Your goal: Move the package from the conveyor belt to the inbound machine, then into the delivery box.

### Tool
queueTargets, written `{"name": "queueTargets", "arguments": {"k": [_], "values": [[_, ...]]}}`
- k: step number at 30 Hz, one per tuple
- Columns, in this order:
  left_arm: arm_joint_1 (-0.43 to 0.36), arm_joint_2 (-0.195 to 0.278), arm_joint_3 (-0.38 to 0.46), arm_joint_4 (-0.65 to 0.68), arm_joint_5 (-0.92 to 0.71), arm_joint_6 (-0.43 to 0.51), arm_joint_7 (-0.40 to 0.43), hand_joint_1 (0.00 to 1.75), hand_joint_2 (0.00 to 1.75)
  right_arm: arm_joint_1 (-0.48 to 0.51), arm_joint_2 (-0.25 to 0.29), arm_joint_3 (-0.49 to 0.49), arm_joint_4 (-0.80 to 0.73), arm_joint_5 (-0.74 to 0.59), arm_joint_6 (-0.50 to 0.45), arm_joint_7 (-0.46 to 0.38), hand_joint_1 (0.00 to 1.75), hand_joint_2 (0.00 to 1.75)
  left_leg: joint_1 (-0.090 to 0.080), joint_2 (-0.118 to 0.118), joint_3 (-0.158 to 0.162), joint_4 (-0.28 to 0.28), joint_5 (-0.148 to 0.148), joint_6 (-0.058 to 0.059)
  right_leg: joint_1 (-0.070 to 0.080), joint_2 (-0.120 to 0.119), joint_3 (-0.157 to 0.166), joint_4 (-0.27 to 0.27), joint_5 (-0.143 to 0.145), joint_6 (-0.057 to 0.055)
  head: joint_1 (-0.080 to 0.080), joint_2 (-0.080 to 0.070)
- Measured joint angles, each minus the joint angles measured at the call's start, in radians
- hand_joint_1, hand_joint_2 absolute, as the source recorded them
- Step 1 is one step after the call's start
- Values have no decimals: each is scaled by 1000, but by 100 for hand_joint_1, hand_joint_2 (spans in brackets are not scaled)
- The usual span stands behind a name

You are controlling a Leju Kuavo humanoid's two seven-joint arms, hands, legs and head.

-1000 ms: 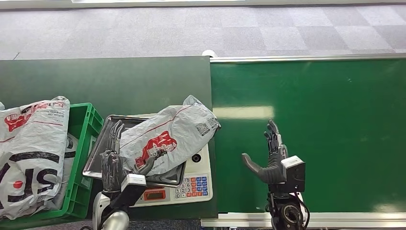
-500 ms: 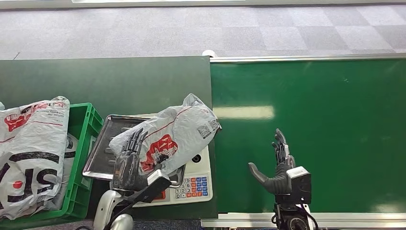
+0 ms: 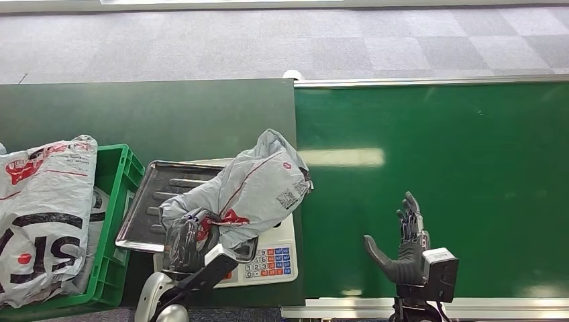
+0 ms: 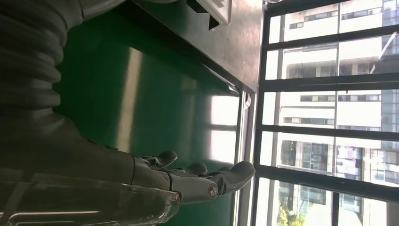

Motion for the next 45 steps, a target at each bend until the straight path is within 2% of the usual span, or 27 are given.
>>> {"name": "queueTargets", "arguments": {"k": [7, 10, 12, 15, 17, 19, 26, 29, 32, 36, 39, 42, 45], "values": [[-2, -1, 0, 14, 15, 47, 7, 175, 175, 4, 13, -1, -8, 11, 7, 2, 0, 175, 0, 1, 1, 0, 0, 0, 0, 0, 1, 0, 0, 0, 0, 0], [5, -3, 4, 12, 54, 103, -39, 175, 175, 4, 14, -1, -8, 11, 11, 2, 0, 175, 0, 1, 1, 0, 0, 0, 0, 0, 1, 0, 0, 0, 0, 0], [15, -6, 12, 1, 128, 187, -128, 175, 175, 4, 15, -1, -8, 11, 12, 2, 0, 175, 0, 1, 1, 0, 0, 0, 0, 0, 1, 0, 0, 0, 0, 0], [30, -22, 46, -56, 288, 307, -349, 175, 175, -2, 18, -1, -8, 6, 13, 5, 0, 175, 0, 0, 0, 0, 0, 0, 0, 0, 0, 0, 0, 0, 0, 0], [42, -49, 93, -141, 343, 328, -461, 175, 175, -10, 20, 0, -7, -1, 13, 8, 0, 175, 0, 0, 0, 0, 0, 0, 0, 0, 0, 0, 0, 0, 0, 0], [48, -79, 143, -236, 357, 329, -514, 175, 175, -20, 21, 2, -2, -8, 10, 9, 0, 175, 0, 0, 0, 0, 0, 0, 0, 0, 0, 0, 0, 0, 0, 0], [43, -160, 310, -529, 356, 328, -523, 175, 175, -33, 20, 16, 23, -32, -18, -7, 0, 175, 0, 0, 0, 0, 0, 0, 0, 0, 1, 0, 0, 0, 0, 0], [32, -179, 405, -604, 347, 328, -523, 175, 175, -31, 19, 23, 28, -39, -32, -8, 0, 175, 0, 0, 0, 0, 0, 0, 0, 0, 1, 0, 0, 0, 0, 0], [15, -190, 504, -638, 270, 328, -523, 175, 175, -25, 19, 26, 27, -37, -42, -5, 0, 175, 0, 0, 0, 0, 0, 0, 0, 0, 1, 0, -1, 0, 0, 0], [-8, -197, 627, -620, 129, 328, -523, 175, 175, -11, 19, 25, 19, -32, -57, 2, 0, 175, 0, 1, 1, 0, 0, 0, 0, 0, 0, 0, -1, 0, 0, 0], [-31, -200, 723, -534, 52, 328, -513, 175, 175, 11, 19, 23, 2, -21, -59, 10, 0, 175, 0, 0, 1, 0, 0, 0, 0, 0, 1, 0, -1, 0, 0, 0], [-41, -203, 819, -430, -88, 328, -437, 175, 175, 32, 22, 16, -16, -6, -47, 17, 0, 175, 0, 2, 1, 0, 0, 0, 0, 1, 0, 0, -1, 0, 0, 0], [-36, -207, 857, -366, -204, 328, -315, 175, 175, 39, 26, 3, -29, 6, -35, 24, 0, 175, 0, 2, 1, 0, 0, 0, 0, 1, 0, 0, -1, 0, 0, 0]]}}
